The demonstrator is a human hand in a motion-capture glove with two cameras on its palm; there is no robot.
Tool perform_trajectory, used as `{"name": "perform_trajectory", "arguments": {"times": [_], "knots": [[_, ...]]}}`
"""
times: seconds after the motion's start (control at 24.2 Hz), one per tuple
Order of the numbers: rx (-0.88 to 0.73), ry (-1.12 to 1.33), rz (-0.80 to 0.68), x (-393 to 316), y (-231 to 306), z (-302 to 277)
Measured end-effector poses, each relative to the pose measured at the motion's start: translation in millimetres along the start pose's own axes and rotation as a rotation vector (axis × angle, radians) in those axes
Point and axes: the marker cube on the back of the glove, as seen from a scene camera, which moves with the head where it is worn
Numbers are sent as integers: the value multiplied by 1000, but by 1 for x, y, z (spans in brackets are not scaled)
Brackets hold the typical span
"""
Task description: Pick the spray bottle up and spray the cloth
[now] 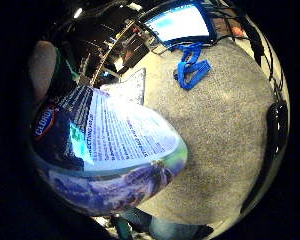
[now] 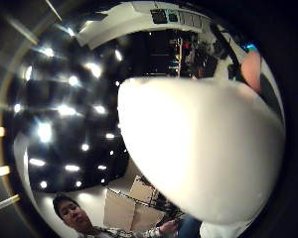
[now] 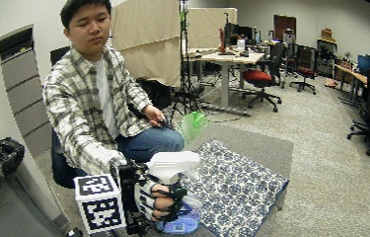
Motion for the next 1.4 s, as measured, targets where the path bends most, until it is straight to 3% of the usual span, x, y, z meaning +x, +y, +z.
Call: {"name": "perform_trajectory", "arguments": {"times": [0.62, 1.4], "knots": [[92, 50, -52, -1, -15, -2], [57, 106, -98, -22, -30, -13]]}}
